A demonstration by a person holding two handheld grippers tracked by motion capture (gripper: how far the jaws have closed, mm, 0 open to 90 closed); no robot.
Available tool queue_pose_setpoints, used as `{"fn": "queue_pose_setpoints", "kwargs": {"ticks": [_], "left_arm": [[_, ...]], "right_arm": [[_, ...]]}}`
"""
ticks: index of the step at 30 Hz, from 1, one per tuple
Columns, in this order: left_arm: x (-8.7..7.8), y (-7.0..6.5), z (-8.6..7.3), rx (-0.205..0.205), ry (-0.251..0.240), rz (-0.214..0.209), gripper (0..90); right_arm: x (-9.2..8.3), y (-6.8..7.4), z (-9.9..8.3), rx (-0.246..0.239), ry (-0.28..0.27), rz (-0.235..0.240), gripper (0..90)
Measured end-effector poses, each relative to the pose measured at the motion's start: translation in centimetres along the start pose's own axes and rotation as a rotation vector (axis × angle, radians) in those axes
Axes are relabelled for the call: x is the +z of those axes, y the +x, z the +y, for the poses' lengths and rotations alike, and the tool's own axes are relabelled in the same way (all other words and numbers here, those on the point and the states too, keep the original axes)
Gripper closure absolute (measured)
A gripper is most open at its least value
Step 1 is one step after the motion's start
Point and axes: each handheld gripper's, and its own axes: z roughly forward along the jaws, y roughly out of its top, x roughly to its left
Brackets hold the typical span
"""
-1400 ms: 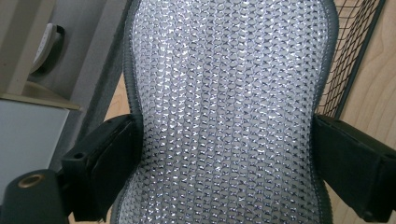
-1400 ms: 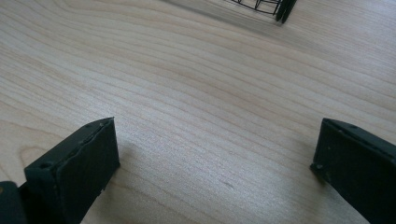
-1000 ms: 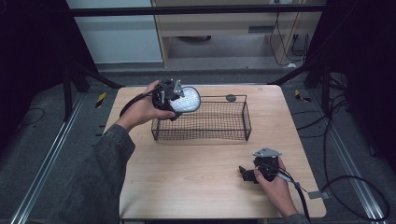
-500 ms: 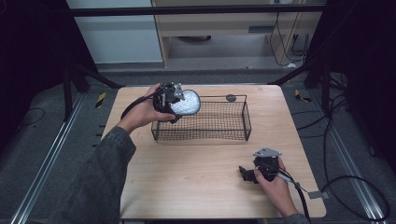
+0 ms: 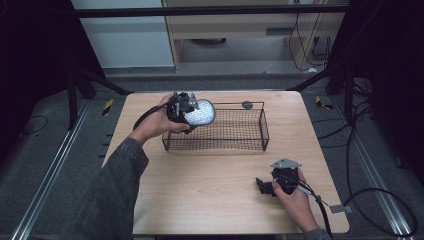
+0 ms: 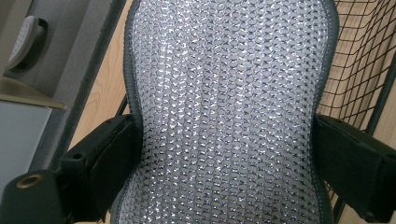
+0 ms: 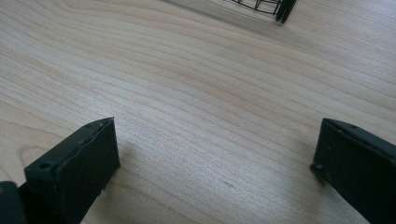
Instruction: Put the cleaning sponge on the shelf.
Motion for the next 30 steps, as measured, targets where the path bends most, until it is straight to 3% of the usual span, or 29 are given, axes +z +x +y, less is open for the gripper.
{"fn": "queue_pose_setpoints", "kwargs": {"ticks": [12,25,30], "left_arm": [[1.4,-0.6,-0.3,0.003,0.026,-0.015,8.3],[1.7,-0.6,-0.8,0.007,0.048,-0.023,8.6],[1.9,-0.5,-0.9,-0.018,0.035,-0.037,6.3]], "right_arm": [[0.0,0.0,0.0,-0.001,-0.001,0.0,0.4],[0.0,0.0,0.0,0.001,0.0,0.0,0.4],[0.0,0.0,0.0,0.001,0.0,0.0,0.4]]}}
